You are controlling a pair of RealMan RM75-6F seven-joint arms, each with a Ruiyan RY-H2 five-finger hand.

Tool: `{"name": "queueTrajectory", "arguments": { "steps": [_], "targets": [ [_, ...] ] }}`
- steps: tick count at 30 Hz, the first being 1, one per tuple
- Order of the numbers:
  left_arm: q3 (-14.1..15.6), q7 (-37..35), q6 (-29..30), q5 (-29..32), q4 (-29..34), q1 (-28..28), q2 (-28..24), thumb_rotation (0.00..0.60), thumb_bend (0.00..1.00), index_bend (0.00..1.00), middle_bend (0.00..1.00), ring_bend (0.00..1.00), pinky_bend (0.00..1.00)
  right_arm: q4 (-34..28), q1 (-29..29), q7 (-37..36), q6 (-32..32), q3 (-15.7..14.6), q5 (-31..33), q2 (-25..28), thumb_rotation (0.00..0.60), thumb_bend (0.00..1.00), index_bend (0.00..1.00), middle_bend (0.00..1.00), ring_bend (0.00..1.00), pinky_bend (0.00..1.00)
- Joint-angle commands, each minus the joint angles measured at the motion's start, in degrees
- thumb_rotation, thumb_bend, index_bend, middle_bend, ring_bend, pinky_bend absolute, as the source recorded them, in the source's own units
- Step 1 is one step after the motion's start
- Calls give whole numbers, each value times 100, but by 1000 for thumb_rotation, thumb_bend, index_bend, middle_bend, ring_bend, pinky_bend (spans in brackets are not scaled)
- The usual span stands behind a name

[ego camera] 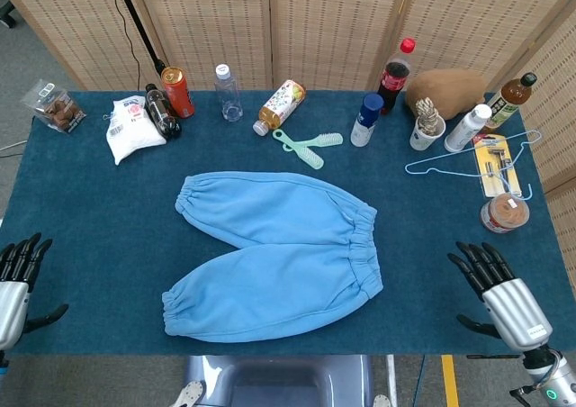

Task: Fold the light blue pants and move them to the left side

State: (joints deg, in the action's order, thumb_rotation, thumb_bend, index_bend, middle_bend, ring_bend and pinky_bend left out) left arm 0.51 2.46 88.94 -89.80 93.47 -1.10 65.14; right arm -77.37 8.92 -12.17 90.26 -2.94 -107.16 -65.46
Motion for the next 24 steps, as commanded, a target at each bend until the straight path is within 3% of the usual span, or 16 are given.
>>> {"name": "queueTrajectory", "arguments": {
  "steps": [1, 6, 16, 24],
  "targets": [
    [-10, -24, -22, 30, 13, -6, -16, 600, 0, 0, 0, 0, 0, 175, 186, -61, -80, -113, -241, -91, 600, 0, 0, 0, 0, 0],
    [-36, -77, -32, 97, 27, 1, -43, 600, 0, 0, 0, 0, 0, -67, 532, 315, -545, -171, -476, -141, 600, 0, 5, 0, 0, 0],
    [-11, -110, -75, 59, 37, -13, -59, 600, 0, 0, 0, 0, 0, -767, 1039, 1668, -1543, 52, -288, -364, 600, 0, 8, 0, 0, 15],
    [-19, -288, -3, 52, 32, 25, -133, 600, 0, 0, 0, 0, 0, -638, 1180, 2617, -1942, 98, -146, -726, 600, 0, 22, 0, 0, 42]
  ]
}}
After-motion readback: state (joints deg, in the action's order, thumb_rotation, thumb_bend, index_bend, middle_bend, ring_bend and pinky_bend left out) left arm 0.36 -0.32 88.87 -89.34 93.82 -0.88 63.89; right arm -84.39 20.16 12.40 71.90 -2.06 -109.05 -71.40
